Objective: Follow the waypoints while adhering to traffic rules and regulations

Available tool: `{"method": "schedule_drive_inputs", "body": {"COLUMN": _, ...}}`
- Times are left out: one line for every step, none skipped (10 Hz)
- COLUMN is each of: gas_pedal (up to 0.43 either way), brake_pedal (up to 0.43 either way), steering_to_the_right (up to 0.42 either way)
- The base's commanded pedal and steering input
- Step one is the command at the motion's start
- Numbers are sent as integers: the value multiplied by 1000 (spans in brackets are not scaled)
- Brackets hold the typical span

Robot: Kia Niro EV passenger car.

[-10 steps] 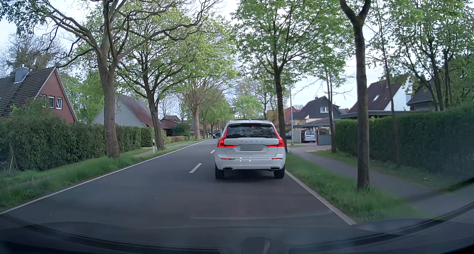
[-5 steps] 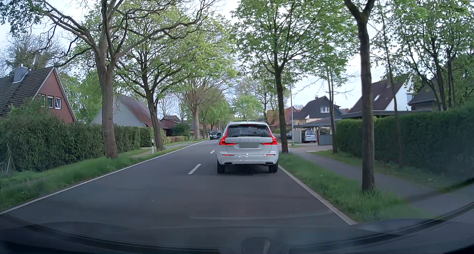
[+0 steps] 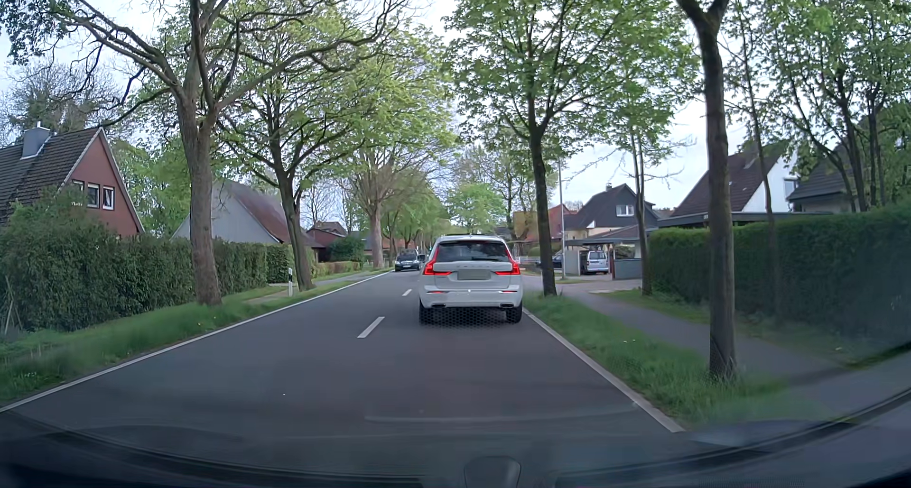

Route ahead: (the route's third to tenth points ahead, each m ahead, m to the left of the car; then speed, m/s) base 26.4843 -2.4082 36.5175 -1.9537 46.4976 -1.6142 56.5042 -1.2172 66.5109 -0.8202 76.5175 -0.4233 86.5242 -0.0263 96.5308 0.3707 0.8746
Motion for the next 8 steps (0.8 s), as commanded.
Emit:
{"method": "schedule_drive_inputs", "body": {"gas_pedal": 28, "brake_pedal": 0, "steering_to_the_right": 8}}
{"method": "schedule_drive_inputs", "body": {"gas_pedal": 39, "brake_pedal": 0, "steering_to_the_right": 9}}
{"method": "schedule_drive_inputs", "body": {"gas_pedal": 39, "brake_pedal": 0, "steering_to_the_right": 9}}
{"method": "schedule_drive_inputs", "body": {"gas_pedal": 47, "brake_pedal": 0, "steering_to_the_right": 9}}
{"method": "schedule_drive_inputs", "body": {"gas_pedal": 47, "brake_pedal": 0, "steering_to_the_right": 9}}
{"method": "schedule_drive_inputs", "body": {"gas_pedal": 67, "brake_pedal": 0, "steering_to_the_right": 9}}
{"method": "schedule_drive_inputs", "body": {"gas_pedal": 110, "brake_pedal": 0, "steering_to_the_right": 8}}
{"method": "schedule_drive_inputs", "body": {"gas_pedal": 118, "brake_pedal": 0, "steering_to_the_right": 8}}
